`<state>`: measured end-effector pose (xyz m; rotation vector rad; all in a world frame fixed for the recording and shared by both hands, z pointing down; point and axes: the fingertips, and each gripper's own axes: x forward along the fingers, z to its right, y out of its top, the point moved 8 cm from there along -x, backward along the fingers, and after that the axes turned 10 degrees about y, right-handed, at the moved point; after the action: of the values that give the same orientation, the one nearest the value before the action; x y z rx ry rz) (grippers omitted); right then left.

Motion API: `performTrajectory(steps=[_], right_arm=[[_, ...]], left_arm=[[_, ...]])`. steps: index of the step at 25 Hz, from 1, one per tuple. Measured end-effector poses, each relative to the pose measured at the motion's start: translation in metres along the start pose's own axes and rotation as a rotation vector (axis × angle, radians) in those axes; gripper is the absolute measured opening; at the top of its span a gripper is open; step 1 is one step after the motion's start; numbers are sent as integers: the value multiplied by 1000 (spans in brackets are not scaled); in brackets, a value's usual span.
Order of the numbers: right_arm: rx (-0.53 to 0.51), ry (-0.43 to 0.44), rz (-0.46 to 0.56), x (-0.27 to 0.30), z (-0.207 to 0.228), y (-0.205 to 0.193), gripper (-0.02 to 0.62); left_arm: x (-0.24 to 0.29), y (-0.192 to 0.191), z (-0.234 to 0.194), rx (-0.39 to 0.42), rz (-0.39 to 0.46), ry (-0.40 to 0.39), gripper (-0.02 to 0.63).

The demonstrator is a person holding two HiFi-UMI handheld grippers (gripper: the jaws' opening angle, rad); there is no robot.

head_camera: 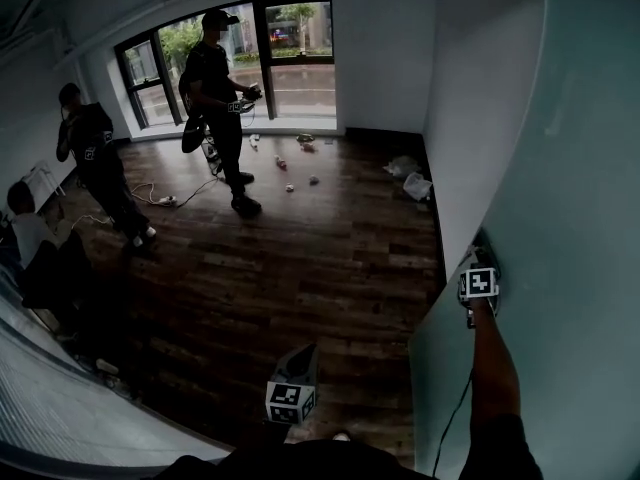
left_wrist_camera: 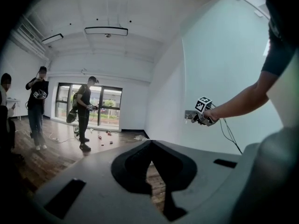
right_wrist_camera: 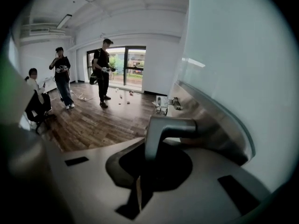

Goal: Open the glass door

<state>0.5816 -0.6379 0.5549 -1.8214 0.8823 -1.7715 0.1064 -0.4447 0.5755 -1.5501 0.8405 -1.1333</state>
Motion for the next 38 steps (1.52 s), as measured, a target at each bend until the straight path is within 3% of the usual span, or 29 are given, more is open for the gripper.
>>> performTrajectory(steps=[5,7,9,11,15,19,22,24,25,30,38], right_arm=[[-69,-29,-94,-13,7,8,53],[-89,-42,-96,-23,10,11,117],[-119,-106,-63,-41,8,12,188],[-139,-167,13,-63,0,10,219],[-117,-251,307,-126,-40,3,222],[-83,-113,534,-174,-125,-20,221],[-104,31,599,-203,-208,-50,217],[-144,89,629,-223,-259,-68,169],[-160,105,641,-233,-281,-77,121],[-135,134,663,-275,-359,-133,24],[-97,158,646,-327,-452,-213,18]], left_arm=[[-5,3,3,-8,2,-3,3],[-10,4,4,-2,1,-7,3],[-18,4,4,-1,-2,-10,3],[-29,3,1,-2,-3,-8,3],[-56,-5,-13,-9,1,-3,3],[-77,-10,-29,-7,13,0,3],[-105,-5,-43,-7,23,-3,3],[-123,-1,-50,-15,44,-12,3],[-132,0,-54,-26,52,-19,3],[-174,2,-62,-46,101,-68,3],[-256,-23,-84,-69,113,-140,3]])
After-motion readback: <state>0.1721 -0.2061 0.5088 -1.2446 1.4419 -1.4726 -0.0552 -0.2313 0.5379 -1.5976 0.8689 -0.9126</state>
